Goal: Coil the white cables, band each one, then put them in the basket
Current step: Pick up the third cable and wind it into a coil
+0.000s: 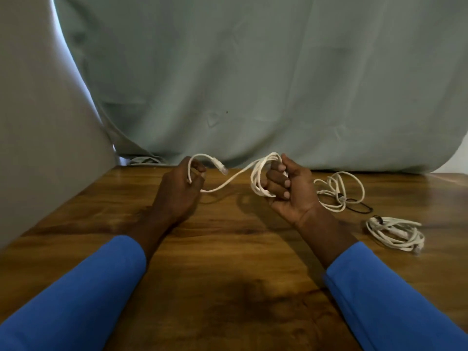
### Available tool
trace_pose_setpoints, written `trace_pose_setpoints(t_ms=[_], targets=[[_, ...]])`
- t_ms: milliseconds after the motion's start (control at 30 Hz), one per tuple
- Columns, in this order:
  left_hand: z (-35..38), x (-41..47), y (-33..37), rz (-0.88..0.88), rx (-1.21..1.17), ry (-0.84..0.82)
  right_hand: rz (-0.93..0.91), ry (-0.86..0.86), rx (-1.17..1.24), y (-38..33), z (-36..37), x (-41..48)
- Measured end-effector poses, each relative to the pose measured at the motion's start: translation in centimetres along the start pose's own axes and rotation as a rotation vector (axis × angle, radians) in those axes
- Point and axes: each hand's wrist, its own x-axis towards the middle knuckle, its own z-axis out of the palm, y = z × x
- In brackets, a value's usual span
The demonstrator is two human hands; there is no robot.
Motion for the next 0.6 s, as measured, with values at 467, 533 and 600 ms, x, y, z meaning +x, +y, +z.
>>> trace_pose_setpoints(t_ms=[467, 533, 600], targets=[[1.7, -4.2, 8.6, 0.349, -0.046, -0.544, -0.297, 0.573, -0.317, -0.7, -3.8, 2.1], [2.0, -4.2, 8.2, 0.324, 0.022, -0.627, -0.244, 0.554, -0.273, -0.7, -3.5, 1.7], [2.2, -4.2, 7.6, 0.307, 0.099, -0.640, -0.228, 0.530, -0.239, -0.8, -2.9, 1.2]])
